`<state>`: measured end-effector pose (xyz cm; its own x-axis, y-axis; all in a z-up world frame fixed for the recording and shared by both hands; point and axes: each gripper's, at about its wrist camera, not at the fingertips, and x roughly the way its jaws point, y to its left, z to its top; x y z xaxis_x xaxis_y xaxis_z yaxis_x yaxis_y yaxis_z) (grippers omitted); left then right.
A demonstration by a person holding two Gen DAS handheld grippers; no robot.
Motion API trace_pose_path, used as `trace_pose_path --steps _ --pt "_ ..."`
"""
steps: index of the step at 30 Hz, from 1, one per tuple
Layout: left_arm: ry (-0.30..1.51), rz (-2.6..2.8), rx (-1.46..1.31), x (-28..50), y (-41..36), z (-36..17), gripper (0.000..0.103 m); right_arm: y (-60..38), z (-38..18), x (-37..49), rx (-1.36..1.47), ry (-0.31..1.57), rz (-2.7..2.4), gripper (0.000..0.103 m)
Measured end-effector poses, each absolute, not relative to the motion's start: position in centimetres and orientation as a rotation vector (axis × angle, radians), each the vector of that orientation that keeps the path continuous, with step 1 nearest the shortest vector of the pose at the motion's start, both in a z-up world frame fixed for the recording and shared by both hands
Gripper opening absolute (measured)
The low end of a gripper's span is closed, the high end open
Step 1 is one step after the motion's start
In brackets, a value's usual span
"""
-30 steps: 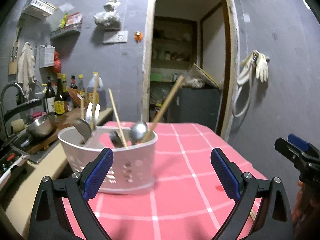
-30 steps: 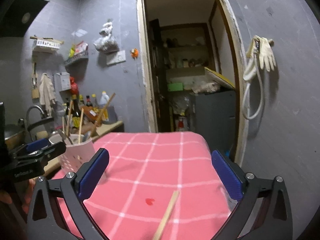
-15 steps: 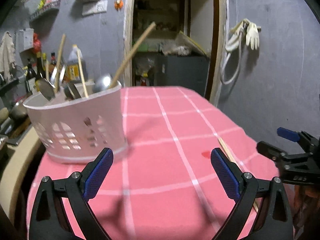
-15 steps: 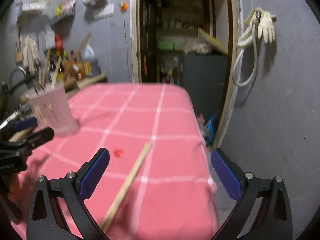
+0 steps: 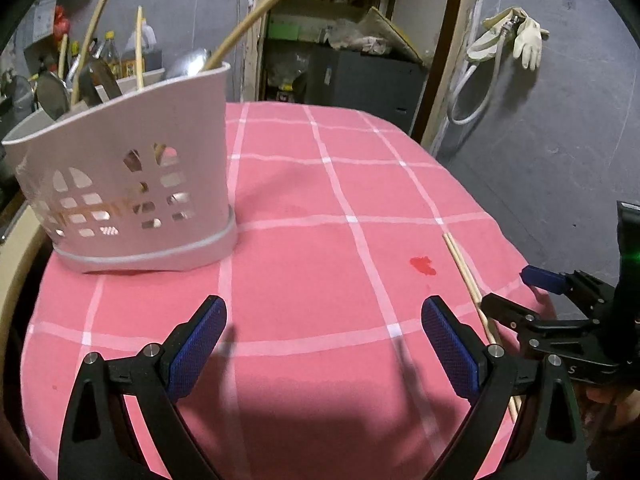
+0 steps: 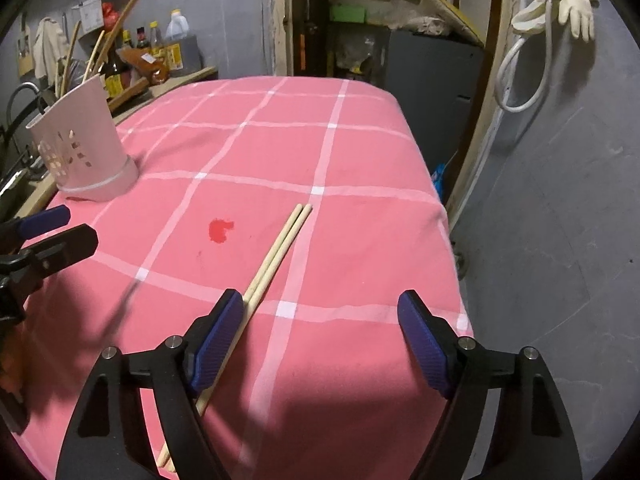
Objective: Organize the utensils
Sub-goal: 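Move both tools back toward the last two chopsticks on the tablecloth, then grasp one wooden chopstick with the left tool while the right tool grasps the other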
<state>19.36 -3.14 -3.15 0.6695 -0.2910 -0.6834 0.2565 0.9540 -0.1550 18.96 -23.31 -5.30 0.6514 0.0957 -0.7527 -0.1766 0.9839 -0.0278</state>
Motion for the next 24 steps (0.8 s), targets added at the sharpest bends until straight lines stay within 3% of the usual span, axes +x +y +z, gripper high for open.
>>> trace_pose_path --steps 10,19,24 --pt "0.833 -0.387 -0.042 19.9 -3.8 -3.1 0.095 -23.1 -5.5 19.5 -0.161 0.887 0.162 0.066" --pt "0.88 -0.473 -0.048 20.6 -5.5 -2.9 0.095 -23.5 -5.1 18.7 -0.202 0.9 0.205 0.03" --pt "0.891 -0.551 -0.022 21.5 -8.2 -2.8 0.086 -24.4 -4.7 18.3 -0.19 0.909 0.211 0.026"
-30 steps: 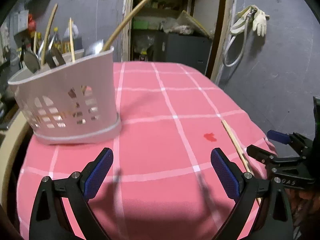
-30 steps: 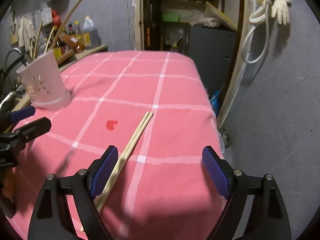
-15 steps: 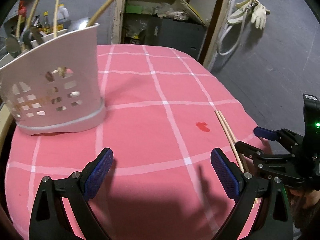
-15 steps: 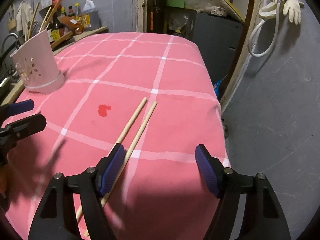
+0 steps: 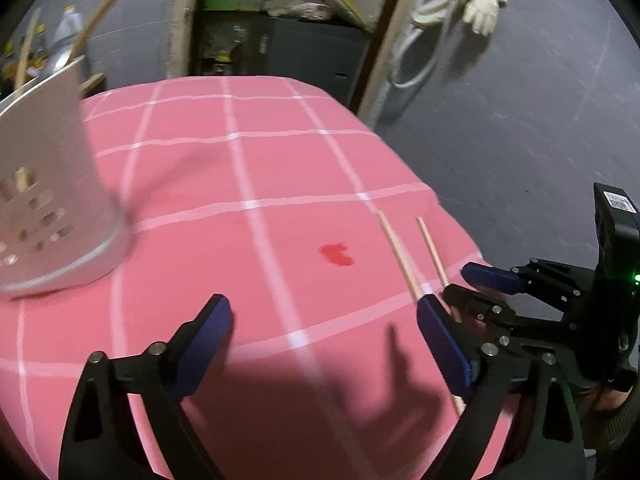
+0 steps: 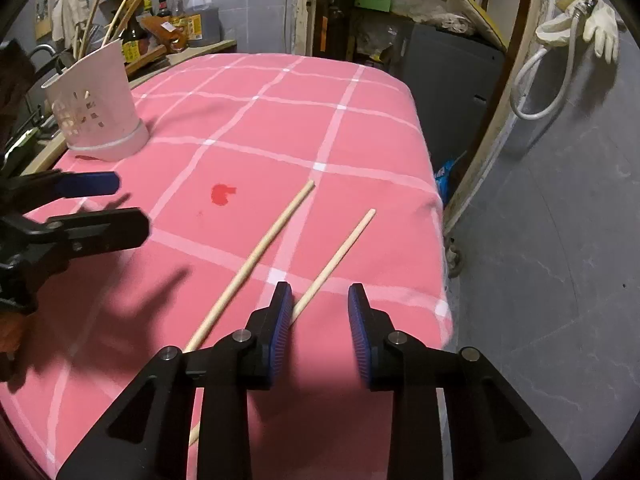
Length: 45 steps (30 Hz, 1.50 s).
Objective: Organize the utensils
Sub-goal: 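Grasp one wooden chopstick with the left tool while the right tool grasps the other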
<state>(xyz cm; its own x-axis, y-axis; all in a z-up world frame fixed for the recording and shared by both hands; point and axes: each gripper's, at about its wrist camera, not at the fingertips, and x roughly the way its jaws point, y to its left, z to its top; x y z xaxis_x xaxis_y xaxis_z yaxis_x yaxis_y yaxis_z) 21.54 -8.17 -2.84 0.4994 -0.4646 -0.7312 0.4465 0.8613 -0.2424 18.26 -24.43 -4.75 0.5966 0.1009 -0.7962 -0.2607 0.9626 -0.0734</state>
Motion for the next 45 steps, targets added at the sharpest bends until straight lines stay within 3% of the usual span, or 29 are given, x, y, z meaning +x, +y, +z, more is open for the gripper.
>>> trace_pose_path --steps 12,19,27,38,42,45 --pt "0.997 -0.701 -0.005 24.0 -13.4 -4.4 0.044 -26.1 -5.2 18.1 -0.069 0.91 0.24 0.023" --pt "1.039 -0.722 0.02 24.7 -15.1 -4.7 0.013 -27.0 -4.7 17.2 -0.005 0.898 0.238 0.008" --pt "1.089 -0.715 0.027 25.0 -16.0 -5.1 0.007 -28.3 -5.3 18.8 0.089 0.972 0.21 0.008" --pt "1.106 -0.67 0.013 24.8 -15.0 -4.9 0.004 -28.9 -4.8 18.6 0.158 0.938 0.24 0.01" --pt "1.102 -0.655 0.014 24.5 -13.8 -4.6 0.003 -28.5 -4.8 18.7 0.187 0.936 0.27 0.022" --pt "1.103 -0.644 0.006 24.2 -12.3 -4.5 0.003 -27.5 -4.8 19.0 0.194 0.935 0.296 0.024"
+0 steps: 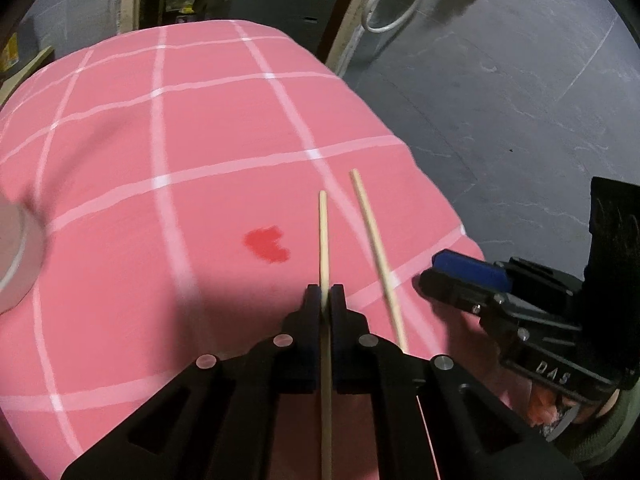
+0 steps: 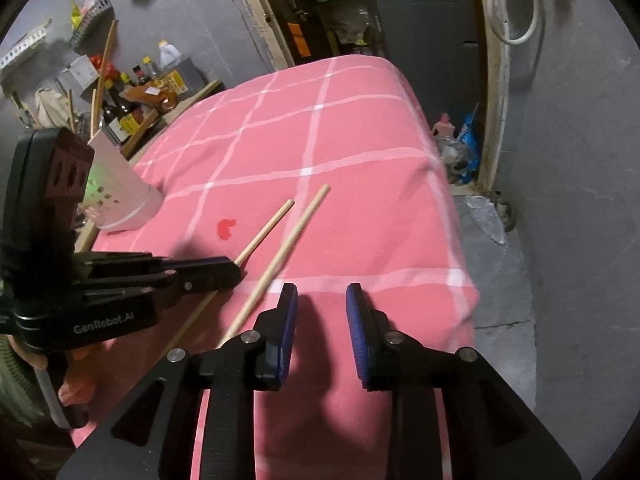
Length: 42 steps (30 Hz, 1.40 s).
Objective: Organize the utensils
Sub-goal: 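Grasp one wooden chopstick with the left tool while the right tool grasps the other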
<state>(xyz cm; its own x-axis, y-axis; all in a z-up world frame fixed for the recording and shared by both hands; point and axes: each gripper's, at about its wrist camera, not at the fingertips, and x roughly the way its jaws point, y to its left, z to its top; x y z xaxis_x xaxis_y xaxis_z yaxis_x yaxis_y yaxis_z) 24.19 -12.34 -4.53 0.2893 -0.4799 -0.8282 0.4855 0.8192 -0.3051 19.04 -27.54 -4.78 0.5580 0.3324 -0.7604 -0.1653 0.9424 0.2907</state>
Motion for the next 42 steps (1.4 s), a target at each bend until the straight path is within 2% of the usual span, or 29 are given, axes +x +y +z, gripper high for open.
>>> trace_pose_path --steps 13,16,21,28,36,42 --pt "1.091 -0.583 0.02 22.1 -8.0 -4.1 0.003 -23.7 -5.4 22.1 0.183 1.01 0.293 0.025" --pt "1.097 -0.579 0.044 22.1 -8.4 -3.9 0.003 -24.6 -5.6 22.5 0.245 1.03 0.258 0.01" --pt "1.1 -0.573 0.036 22.1 -8.7 -3.8 0.003 -25.6 -5.7 22.4 0.356 1.046 0.245 0.005" --pt "1.041 -0.548 -0.036 21.6 -7.0 -3.2 0.003 -26.0 -5.3 20.7 0.434 0.957 0.278 0.003" --pt "0.806 -0.484 -0.107 19.4 -4.3 -0.1 0.003 -23.7 -3.1 17.6 0.354 0.723 0.323 0.003" --pt "0.806 -0.457 -0.099 18.8 -4.0 0.0 0.003 -21.8 -3.3 18.4 0.208 0.786 0.288 0.005"
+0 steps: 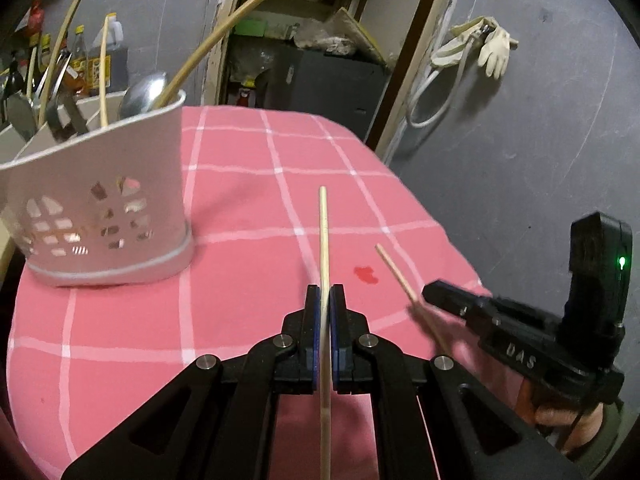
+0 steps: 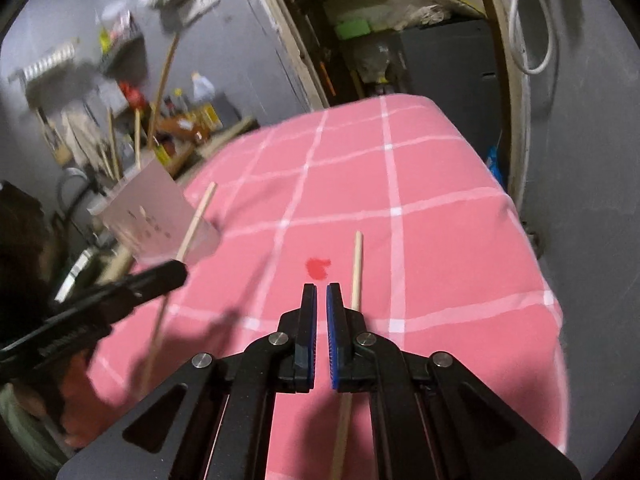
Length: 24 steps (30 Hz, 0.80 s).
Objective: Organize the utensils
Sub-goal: 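Grasp one wooden chopstick with the left tool while the right tool grasps the other, then lift both chopsticks with both tools and carry them over the caddy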
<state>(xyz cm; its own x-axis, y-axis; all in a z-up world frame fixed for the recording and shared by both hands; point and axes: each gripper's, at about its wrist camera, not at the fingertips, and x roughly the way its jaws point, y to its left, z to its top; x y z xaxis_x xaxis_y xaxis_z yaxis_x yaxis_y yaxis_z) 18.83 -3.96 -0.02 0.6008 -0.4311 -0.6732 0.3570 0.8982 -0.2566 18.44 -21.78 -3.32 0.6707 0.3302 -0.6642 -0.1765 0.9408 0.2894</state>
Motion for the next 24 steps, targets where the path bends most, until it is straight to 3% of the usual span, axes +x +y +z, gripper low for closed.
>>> trace_pose_path --steps 3,4,7,9,11,15,24 --pt "0.844 -0.449 -0.101 18.8 -4.0 -0.8 0.003 -21.8 -3.7 19.0 0.17 0.841 0.27 0.013" --pt "0.853 -0.446 -0.102 18.9 -4.1 -0.9 0.003 -21.8 -4.0 19.3 0.161 0.862 0.267 0.022" --pt "0.869 -0.447 -0.113 18.8 -3.8 -1.2 0.003 -21.7 -5.0 20.2 0.135 0.926 0.267 0.024" --pt "0.869 -0.451 -0.117 19.1 -3.8 -1.2 0.003 -21.9 -5.7 20.7 0.153 0.96 0.266 0.02" --pt "0.868 -0.455 -0.122 19.1 -3.7 -1.2 0.003 -22.2 -5.8 21.3 0.173 0.979 0.258 0.007" --pt "0.855 -0.464 -0.145 19.1 -3.4 -1.2 0.003 -22.8 -5.8 22.1 0.253 1.006 0.283 0.003" --pt "0.703 -0.457 -0.207 17.7 -1.6 0.7 0.003 -21.9 -3.7 18.7 0.304 0.751 0.35 0.003"
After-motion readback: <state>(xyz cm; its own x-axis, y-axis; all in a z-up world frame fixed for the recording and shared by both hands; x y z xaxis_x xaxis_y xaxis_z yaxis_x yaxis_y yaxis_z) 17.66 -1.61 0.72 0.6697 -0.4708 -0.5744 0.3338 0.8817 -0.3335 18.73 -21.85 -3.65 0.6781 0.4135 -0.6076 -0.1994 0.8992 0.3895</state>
